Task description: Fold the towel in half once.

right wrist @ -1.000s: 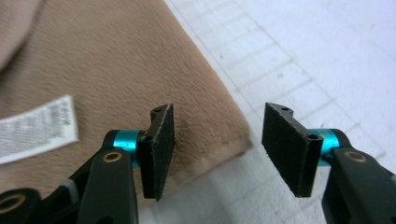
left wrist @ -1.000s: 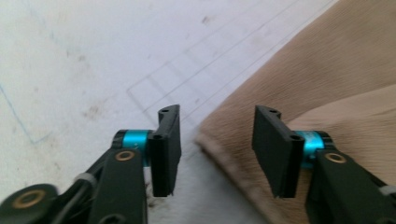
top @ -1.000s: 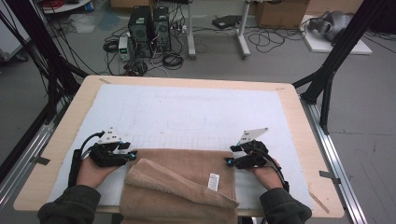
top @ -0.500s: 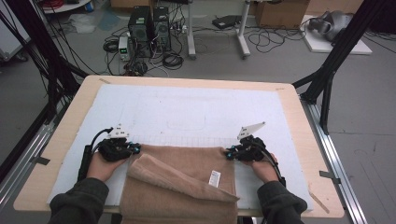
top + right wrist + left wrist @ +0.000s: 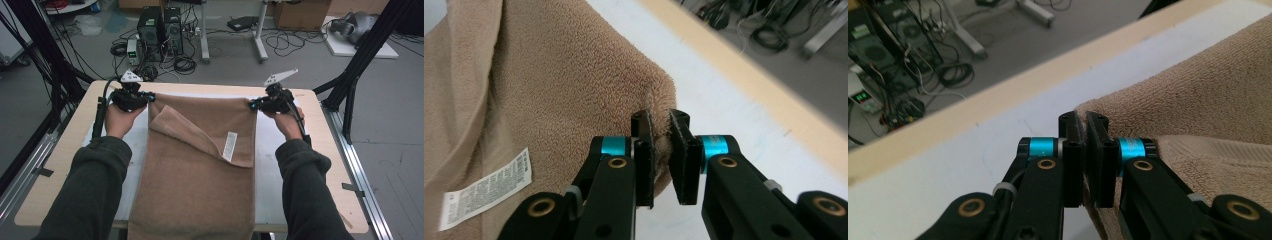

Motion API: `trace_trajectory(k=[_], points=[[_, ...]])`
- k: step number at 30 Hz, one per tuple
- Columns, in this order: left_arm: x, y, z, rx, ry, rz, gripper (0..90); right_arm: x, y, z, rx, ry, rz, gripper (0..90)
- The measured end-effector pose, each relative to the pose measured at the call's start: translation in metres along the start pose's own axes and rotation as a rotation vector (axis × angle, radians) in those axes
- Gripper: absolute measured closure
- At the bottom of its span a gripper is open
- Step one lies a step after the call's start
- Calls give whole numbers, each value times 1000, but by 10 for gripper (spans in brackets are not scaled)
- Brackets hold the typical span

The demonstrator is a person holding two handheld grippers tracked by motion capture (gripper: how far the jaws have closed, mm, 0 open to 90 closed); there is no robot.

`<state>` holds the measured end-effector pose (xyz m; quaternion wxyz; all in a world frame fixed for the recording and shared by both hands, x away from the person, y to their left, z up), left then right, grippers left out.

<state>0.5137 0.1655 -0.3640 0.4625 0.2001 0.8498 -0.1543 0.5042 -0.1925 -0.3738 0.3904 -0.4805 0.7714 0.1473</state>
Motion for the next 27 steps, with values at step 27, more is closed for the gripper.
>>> trace_trajectory(k=[27], points=[[111, -27, 26, 182, 256, -14, 506, 69, 91, 33, -157, 28, 51, 454]])
Point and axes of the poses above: each handheld gripper's, and its own axes: z roughly forward along the jaws, x roughly out of its underside, y roughly to its left, the point moved 9 cm from there along z, roughly forward along the jaws, and after that the axes turned 10 degrees about -z, right-handed, at the moved point
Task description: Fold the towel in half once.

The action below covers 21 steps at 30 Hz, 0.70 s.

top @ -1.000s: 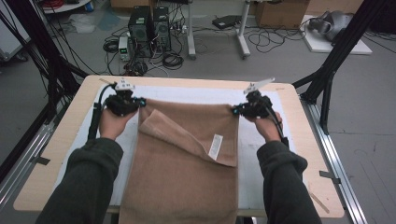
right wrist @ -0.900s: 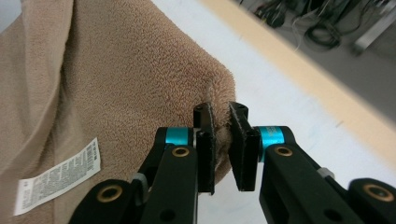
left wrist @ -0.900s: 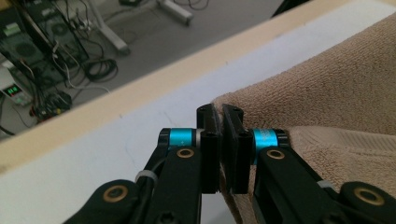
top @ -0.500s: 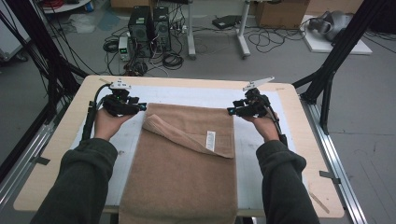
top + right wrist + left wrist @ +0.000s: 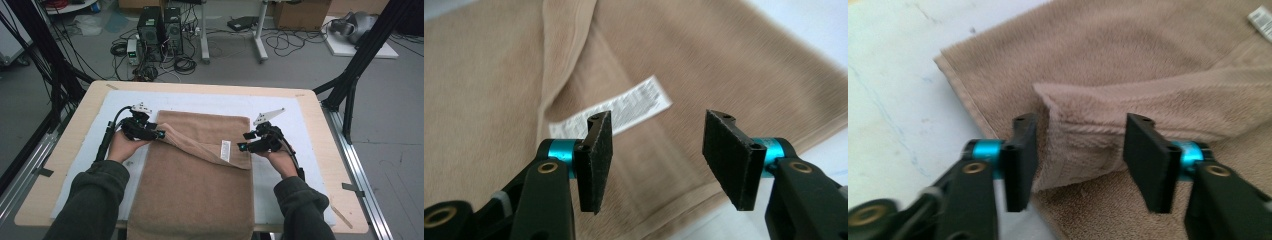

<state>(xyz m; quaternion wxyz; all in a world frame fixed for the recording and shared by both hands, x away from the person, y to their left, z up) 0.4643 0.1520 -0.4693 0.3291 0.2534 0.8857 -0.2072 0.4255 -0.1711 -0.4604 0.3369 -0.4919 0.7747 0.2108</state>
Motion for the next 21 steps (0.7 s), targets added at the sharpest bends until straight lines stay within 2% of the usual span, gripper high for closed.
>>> trace_trajectory(k=[2, 3, 4, 6, 8, 10, 13, 14, 16, 18, 21], points=[[4, 1, 3, -5, 8, 4, 610, 8, 5, 5, -10, 7, 0, 453], [7, 1, 3, 7, 22, 16, 688, 11, 7, 6, -17, 13, 1, 453], [8, 0, 2, 19, 30, 21, 728, 13, 9, 7, -16, 13, 4, 452], [10, -2, -5, 44, 24, 28, 737, 16, 12, 7, -24, 8, 7, 450], [13, -7, -16, 79, 0, 34, 726, 18, 16, 7, -31, 11, 2, 447], [24, -12, -24, 107, 13, 46, 700, 18, 21, 7, -36, 7, -7, 444], [45, -17, -38, 114, 65, 71, 617, 18, 29, 5, -37, 8, -26, 439], [51, -19, -44, 120, 67, 79, 587, 17, 31, 4, -39, 4, -26, 439], [60, -25, -56, 133, 55, 99, 539, 17, 35, 2, -40, -2, -31, 439], [67, -27, -68, 123, 48, 118, 485, 17, 40, 0, -40, -11, -36, 439], [67, -29, -80, 119, 18, 126, 465, 18, 47, -3, -41, -10, -57, 447]])
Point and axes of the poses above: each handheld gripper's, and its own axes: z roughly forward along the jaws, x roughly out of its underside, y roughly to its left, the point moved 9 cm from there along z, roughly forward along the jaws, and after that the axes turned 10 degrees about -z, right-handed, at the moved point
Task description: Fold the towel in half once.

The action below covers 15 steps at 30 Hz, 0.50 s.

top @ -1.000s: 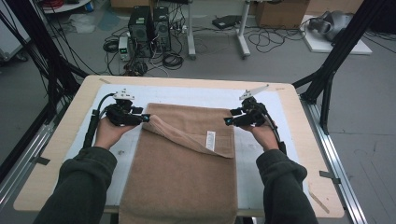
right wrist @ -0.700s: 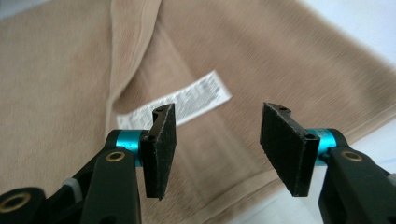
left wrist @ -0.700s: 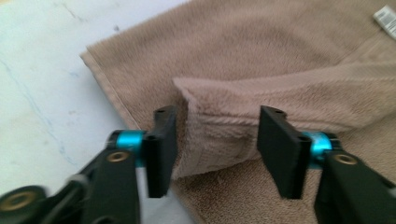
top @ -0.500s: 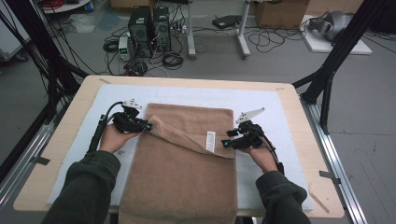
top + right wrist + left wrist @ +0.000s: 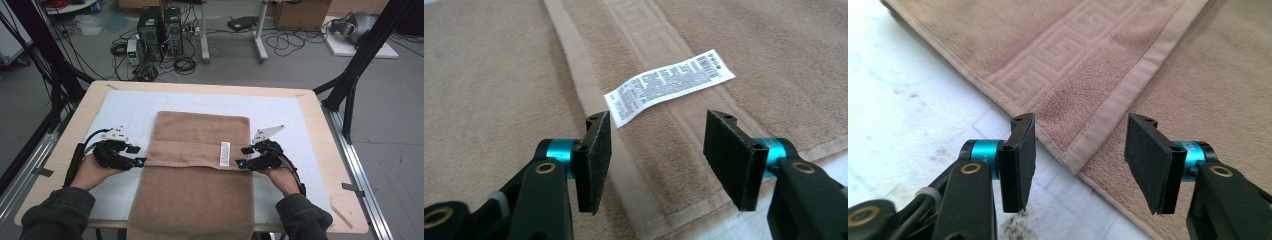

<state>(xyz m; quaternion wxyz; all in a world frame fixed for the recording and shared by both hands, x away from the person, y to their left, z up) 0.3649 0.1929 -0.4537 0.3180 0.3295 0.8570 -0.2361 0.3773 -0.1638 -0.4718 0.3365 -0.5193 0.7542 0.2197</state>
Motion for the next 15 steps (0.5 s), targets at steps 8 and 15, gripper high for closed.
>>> trace_trajectory(k=[8, 15], points=[[-2, 8, 33, -21, 16, -39, 551, 16, 4, 4, -10, 43, -11, 550], [6, 7, 56, -46, 48, -6, 681, 23, 4, 18, -28, 115, -36, 734]])
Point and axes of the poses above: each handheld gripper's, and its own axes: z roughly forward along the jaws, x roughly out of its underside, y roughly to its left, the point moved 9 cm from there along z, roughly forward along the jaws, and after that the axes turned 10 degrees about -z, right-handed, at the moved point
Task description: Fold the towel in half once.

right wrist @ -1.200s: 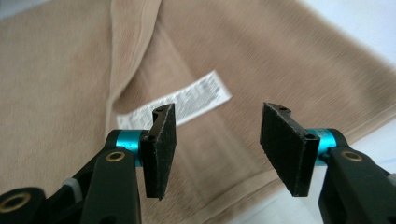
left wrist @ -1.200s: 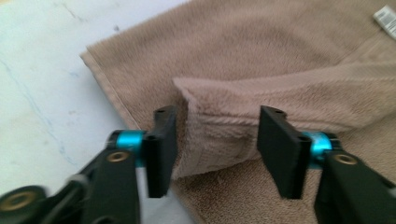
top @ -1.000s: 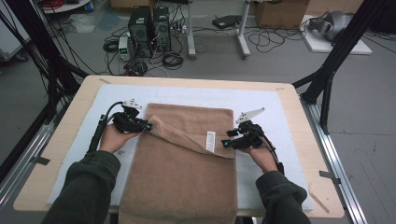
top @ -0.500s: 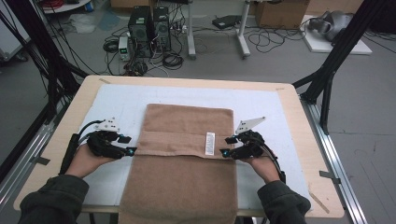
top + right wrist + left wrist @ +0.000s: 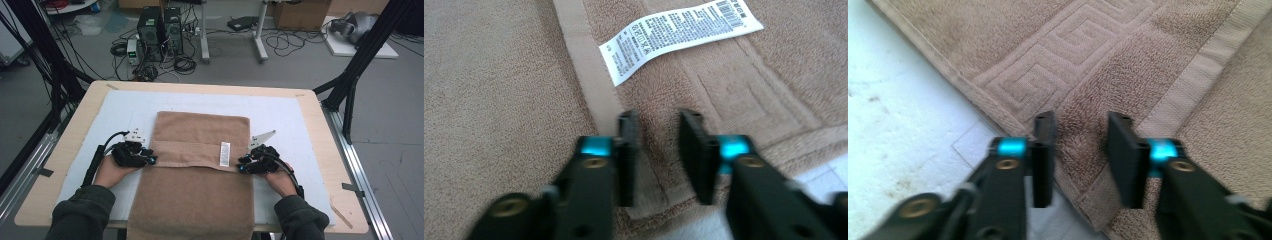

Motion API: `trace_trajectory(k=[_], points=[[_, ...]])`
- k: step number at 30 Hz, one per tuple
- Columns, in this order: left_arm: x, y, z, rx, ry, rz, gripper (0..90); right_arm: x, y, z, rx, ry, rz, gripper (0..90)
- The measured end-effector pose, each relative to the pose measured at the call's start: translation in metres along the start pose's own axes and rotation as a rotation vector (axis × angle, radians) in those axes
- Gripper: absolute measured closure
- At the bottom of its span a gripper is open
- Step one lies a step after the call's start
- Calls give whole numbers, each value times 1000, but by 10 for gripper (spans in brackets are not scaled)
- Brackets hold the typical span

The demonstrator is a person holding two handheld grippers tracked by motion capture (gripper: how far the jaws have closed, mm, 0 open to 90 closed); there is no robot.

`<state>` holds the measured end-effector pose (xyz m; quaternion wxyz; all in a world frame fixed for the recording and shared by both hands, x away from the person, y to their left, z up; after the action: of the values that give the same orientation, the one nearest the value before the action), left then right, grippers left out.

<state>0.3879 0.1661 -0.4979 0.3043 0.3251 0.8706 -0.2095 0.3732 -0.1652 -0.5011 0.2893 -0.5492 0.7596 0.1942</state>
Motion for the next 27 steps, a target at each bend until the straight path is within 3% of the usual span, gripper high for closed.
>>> trace_trajectory(k=[3, 6, 11, 14, 18, 22, 27], points=[[-1, -3, 0, -38, 1, 40, 835, -2, -2, 0, -15, -10, 1, 840], [-5, -4, -6, -62, -23, 54, 856, -4, -2, -5, -10, -30, 2, 852], [-11, -9, -20, -26, -70, 30, 858, -14, -3, -26, -3, -113, 10, 852], [-14, -11, -30, -11, -98, 23, 858, -19, -2, -32, -2, -132, 1, 852], [-13, -15, -42, 2, -120, 10, 856, -26, 6, -44, -16, -159, -20, 852], [-9, -26, -53, 7, -129, 38, 856, -28, 20, -52, -34, -173, -49, 851], [11, -50, -68, -1, -134, 70, 857, -26, 44, -65, -60, -205, -81, 851]])
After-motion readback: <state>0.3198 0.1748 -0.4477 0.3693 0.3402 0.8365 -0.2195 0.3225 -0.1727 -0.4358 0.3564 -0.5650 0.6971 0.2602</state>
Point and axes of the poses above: each handheld gripper's, and its own axes: z roughly forward along the jaws, x roughly out of its underside, y roughly to its left, the point moved 9 cm from there along z, roughly forward along the jaws, and after that the axes turned 10 degrees about -z, right-handed, at the moved point
